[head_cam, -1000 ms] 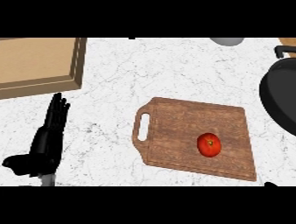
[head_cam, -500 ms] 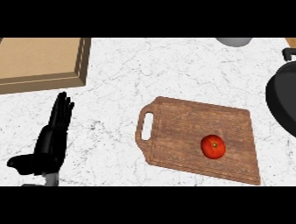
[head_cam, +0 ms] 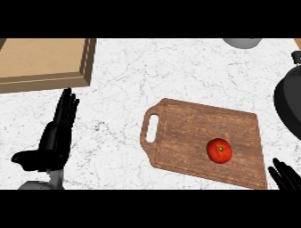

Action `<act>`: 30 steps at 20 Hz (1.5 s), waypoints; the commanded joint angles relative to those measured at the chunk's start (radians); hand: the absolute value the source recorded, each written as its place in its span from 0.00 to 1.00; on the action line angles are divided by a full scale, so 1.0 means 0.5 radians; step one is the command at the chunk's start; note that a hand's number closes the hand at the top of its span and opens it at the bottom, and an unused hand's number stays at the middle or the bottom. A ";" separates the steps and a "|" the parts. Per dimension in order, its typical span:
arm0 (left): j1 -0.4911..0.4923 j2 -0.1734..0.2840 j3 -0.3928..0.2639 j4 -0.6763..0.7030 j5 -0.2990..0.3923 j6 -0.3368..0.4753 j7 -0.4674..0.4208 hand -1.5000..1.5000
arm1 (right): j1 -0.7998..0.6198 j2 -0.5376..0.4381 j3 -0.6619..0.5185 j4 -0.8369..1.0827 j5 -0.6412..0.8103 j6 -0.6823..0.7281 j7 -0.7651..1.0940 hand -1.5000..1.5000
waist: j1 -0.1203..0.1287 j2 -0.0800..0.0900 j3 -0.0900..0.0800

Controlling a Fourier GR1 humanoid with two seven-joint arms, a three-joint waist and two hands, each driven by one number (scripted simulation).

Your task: Pick the tomato from the cutting board and place it in the pot

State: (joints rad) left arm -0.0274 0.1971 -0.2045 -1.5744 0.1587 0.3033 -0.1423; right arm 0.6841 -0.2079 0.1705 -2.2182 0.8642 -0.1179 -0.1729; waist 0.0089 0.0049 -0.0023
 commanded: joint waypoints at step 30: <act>0.044 -0.220 0.175 0.124 -0.207 -0.176 -0.070 0.50 | -0.876 0.183 0.030 1.038 0.354 0.077 0.455 0.00 | -0.021 -0.010 0.005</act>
State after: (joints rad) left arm -0.0043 0.1114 -0.1225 -1.5607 0.0736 0.2210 -0.1432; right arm 0.2539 -0.0827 0.2263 -1.7407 1.0809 -0.0711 0.1022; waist -0.0012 -0.0024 -0.0031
